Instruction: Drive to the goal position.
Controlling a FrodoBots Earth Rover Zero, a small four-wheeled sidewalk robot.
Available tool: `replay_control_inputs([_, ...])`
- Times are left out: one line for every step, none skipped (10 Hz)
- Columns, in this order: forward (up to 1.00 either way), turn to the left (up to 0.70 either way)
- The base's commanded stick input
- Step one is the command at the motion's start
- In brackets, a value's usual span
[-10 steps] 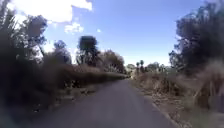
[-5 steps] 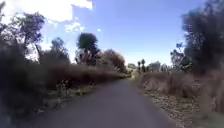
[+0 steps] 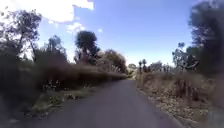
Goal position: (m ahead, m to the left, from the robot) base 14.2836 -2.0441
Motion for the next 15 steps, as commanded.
replay_control_inputs([0.85, 0.00])
replay_control_inputs([0.85, 0.00])
replay_control_inputs([0.85, 0.00])
replay_control_inputs([0.85, -0.34])
replay_control_inputs([0.85, -0.34])
replay_control_inputs([0.85, -0.34])
replay_control_inputs([0.85, -0.34])
replay_control_inputs([0.85, -0.34])
replay_control_inputs([0.85, 0.07])
replay_control_inputs([0.85, 0.03])
replay_control_inputs([0.85, 0.03])
replay_control_inputs([0.85, 0.02])
replay_control_inputs([0.85, 0.00])
replay_control_inputs([0.85, 0.00])
replay_control_inputs([0.85, 0.00])
